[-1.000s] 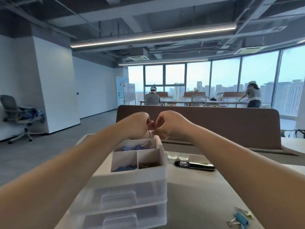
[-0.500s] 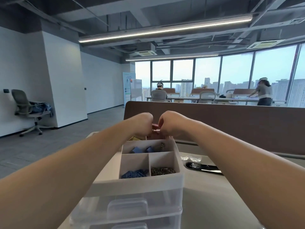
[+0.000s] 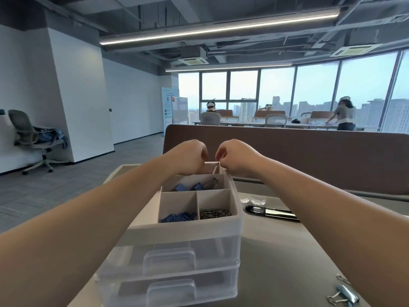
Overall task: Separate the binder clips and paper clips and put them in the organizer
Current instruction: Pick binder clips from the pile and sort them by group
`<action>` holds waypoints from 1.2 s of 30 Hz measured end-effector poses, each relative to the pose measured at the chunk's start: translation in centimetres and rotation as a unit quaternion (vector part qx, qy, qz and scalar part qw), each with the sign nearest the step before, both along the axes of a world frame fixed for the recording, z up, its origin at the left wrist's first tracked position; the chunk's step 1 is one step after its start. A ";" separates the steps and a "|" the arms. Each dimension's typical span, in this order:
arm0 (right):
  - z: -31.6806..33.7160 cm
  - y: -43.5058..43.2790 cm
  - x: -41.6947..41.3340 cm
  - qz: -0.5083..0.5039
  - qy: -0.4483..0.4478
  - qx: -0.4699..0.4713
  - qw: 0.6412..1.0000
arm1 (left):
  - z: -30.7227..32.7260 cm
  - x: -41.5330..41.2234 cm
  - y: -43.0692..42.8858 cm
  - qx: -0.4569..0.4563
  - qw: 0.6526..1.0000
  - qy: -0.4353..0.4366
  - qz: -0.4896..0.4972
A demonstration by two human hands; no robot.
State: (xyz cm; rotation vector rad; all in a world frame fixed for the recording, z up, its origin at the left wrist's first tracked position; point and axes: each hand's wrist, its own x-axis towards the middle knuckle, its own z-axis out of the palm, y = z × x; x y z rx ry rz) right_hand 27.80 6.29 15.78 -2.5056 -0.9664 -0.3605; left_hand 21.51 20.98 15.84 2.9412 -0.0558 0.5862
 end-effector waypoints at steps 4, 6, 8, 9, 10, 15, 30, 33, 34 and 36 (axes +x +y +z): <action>-0.3 -2.2 -2.0 0.006 0.007 0.013 1.000 | 0.4 -2.2 -2.1 -0.049 0.998 -0.037 -0.034; -0.6 -3.9 -3.3 0.004 0.013 0.020 1.000 | 0.3 -3.6 -3.7 -0.060 0.996 -0.042 -0.052; -0.8 -6.0 -4.9 -0.002 0.023 0.023 0.999 | 0.3 -5.0 -5.7 -0.060 0.995 -0.045 -0.070; -1.0 -7.2 -5.8 -0.007 0.029 0.023 0.999 | 0.3 -5.8 -6.8 -0.059 0.994 -0.046 -0.080; -1.2 -8.5 -6.8 -0.014 0.036 0.020 0.999 | 0.2 -6.6 -8.1 -0.061 0.993 -0.045 -0.090; -3.8 -15.7 -11.2 -0.067 0.066 -0.032 0.995 | -2.5 -10.2 -15.1 -0.072 0.988 -0.018 -0.138; -17.3 -28.6 -16.1 -0.148 0.179 -0.187 0.955 | -18.3 -11.3 -24.8 0.020 0.948 0.236 -0.213; -18.4 -29.0 -16.6 -0.147 0.177 -0.226 0.947 | -19.2 -11.0 -25.2 0.041 0.940 0.253 -0.225; -18.5 -29.0 -16.8 -0.146 0.169 -0.232 0.947 | -19.4 -10.9 -25.4 0.047 0.941 0.252 -0.221; -18.7 -29.1 -16.8 -0.144 0.155 -0.232 0.949 | -19.6 -10.4 -25.5 0.050 0.946 0.242 -0.211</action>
